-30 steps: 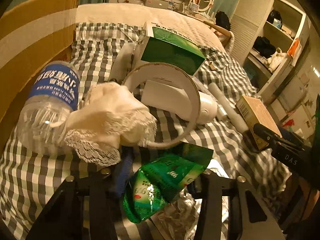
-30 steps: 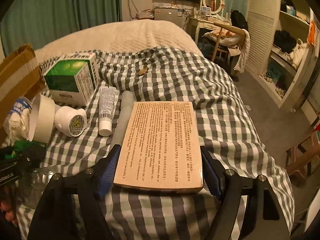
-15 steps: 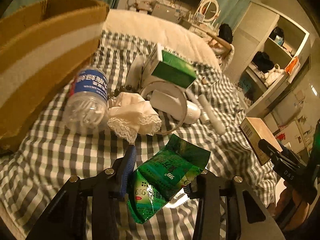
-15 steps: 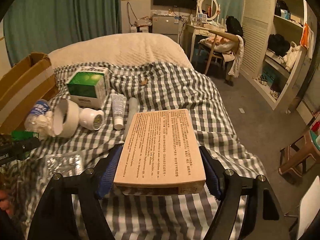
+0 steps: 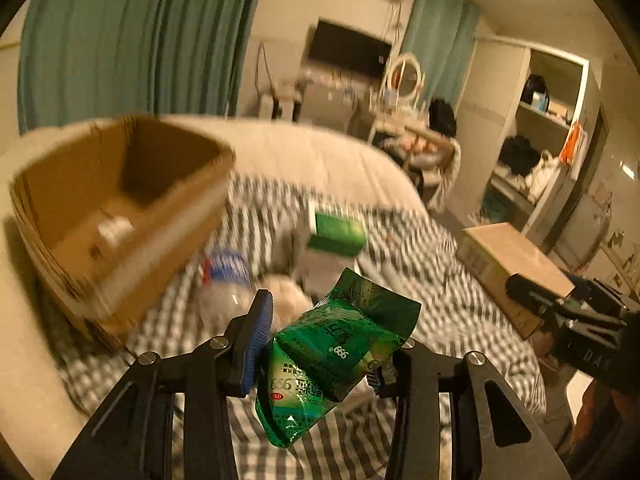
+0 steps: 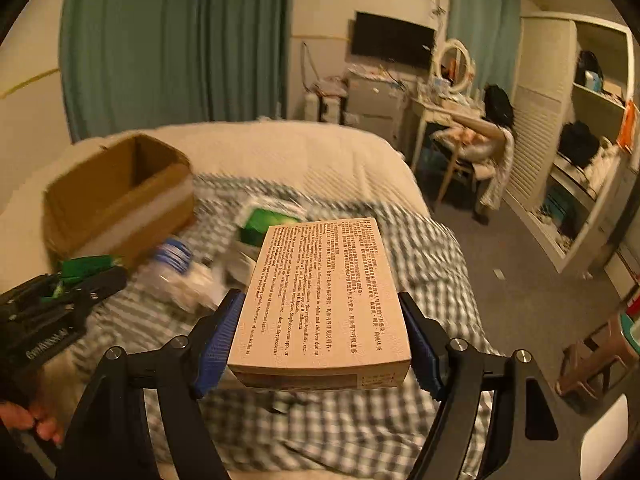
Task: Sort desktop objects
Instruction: 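Grasp the tan box with the right tool while the left tool lifts the green packet, then carry the tan box in the right tool while the left carries the green packet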
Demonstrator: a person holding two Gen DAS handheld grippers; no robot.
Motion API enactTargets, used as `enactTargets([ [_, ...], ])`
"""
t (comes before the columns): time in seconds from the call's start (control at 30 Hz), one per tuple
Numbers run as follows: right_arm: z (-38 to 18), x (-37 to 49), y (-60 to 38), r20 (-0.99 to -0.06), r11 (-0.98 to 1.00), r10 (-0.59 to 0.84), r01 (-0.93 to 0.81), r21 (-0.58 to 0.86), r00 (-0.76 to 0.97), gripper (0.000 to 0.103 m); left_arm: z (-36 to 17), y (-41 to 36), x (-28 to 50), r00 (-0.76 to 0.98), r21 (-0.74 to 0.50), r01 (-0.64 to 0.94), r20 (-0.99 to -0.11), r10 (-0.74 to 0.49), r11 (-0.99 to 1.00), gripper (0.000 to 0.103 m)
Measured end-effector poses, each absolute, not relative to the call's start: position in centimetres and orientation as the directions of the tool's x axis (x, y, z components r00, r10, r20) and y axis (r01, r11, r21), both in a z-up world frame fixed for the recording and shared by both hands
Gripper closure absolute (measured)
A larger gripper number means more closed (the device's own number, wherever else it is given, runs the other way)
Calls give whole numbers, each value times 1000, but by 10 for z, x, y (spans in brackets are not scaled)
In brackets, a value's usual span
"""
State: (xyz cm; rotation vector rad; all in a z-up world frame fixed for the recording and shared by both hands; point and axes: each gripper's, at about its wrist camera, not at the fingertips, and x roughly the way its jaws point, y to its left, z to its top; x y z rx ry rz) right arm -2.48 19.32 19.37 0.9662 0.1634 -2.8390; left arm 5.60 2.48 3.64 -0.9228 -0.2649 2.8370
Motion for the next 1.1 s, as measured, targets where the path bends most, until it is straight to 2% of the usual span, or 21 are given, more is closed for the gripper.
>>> enactTargets([
  [0.13, 219, -28, 159, -576, -970, -164, 236, -51, -801, 29, 63, 4, 53, -843, -227, -69, -507, 179, -971, 61],
  [0.33, 248, -59, 104, -524, -944, -291, 329, 23, -800, 29, 92, -40, 16, -873, -241, -10, -471, 126, -970, 61],
  [0.5, 260, -105, 57, -517, -919, -359, 391, 52, -777, 29, 106, -88, -22, -890, -274, 53, -449, 79, -960, 61],
  [0.63, 264, -138, 18, -510, -899, -400, 433, 58, -762, 29, 95, -139, -45, -893, -284, 121, -449, 21, -951, 61],
  [0.73, 253, -159, -10, -517, -880, -435, 470, 70, -737, 29, 77, -188, -59, -875, -316, 211, -484, -34, -925, 61],
  [0.97, 212, -201, -62, -548, -839, -525, 505, 202, -652, 29, 40, -243, -70, -840, -371, 284, -541, -43, -884, 61],
  [1.07, 200, -211, -65, -547, -826, -555, 494, 273, -627, 26, 31, -245, -75, -833, -375, 274, -552, -24, -886, 60],
  [1.1, 197, -211, -63, -542, -828, -555, 481, 289, -631, 19, 28, -245, -77, -830, -374, 265, -558, -12, -889, 60],
])
